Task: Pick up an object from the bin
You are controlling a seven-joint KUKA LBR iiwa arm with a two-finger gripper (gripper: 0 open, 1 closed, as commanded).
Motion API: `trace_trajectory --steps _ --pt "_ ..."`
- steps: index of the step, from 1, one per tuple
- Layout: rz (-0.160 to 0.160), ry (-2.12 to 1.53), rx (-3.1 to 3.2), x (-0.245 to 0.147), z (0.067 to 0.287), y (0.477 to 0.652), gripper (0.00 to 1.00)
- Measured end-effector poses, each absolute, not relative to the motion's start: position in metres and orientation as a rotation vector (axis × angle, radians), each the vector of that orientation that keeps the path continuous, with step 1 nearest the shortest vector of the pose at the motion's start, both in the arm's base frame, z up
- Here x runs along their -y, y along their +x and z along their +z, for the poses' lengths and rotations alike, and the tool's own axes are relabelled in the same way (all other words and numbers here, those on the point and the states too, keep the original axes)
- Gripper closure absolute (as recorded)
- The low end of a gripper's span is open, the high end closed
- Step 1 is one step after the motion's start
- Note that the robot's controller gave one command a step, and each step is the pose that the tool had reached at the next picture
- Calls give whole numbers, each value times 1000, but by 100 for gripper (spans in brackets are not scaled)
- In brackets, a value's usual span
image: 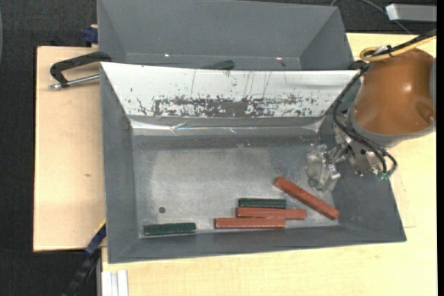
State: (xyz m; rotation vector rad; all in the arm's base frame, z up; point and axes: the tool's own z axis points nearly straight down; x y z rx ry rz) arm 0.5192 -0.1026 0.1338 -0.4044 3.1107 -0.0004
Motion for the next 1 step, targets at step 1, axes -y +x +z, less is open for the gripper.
trace_trajectory --steps 1 --pt "0 -404 -3111 103 134 519 0"
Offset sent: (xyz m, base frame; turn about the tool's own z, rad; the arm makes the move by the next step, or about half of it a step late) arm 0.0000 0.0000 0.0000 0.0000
